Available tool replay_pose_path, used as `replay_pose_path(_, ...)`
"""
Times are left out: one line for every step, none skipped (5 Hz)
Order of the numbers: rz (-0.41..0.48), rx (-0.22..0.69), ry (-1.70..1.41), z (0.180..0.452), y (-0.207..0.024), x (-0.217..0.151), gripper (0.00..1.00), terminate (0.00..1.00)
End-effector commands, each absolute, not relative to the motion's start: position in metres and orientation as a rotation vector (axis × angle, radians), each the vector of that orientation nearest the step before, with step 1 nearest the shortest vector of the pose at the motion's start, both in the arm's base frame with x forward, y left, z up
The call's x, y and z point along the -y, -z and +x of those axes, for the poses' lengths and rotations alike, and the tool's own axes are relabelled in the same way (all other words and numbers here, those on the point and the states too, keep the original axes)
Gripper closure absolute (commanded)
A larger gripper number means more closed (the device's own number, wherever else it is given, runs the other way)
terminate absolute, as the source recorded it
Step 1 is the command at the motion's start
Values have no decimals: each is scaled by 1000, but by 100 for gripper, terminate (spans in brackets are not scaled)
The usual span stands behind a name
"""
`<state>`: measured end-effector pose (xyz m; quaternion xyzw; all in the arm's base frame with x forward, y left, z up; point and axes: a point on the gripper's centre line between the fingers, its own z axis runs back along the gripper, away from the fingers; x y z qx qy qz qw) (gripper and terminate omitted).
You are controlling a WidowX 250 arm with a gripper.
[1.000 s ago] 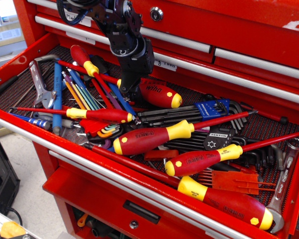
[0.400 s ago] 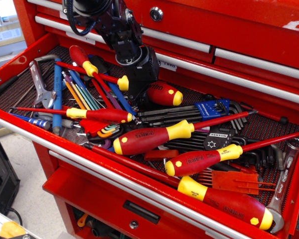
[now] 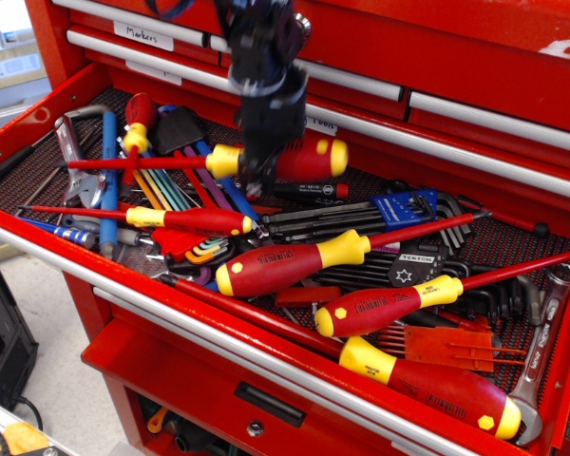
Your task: Pick up red srewdriver
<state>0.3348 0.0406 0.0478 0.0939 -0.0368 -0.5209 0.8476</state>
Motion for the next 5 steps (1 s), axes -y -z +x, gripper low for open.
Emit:
replay_pose_path(299, 33, 1088, 339, -125, -31, 100, 0)
replay_pose_path(332, -32, 1096, 336, -155, -27, 100, 0)
replay_pose_path(362, -99, 1098, 332, -179, -24, 100, 0)
replay_pose_path(437, -156, 1112, 329, -204, -24, 100, 0)
replay_pose_path(492, -135, 1172, 325, -213, -30, 100, 0)
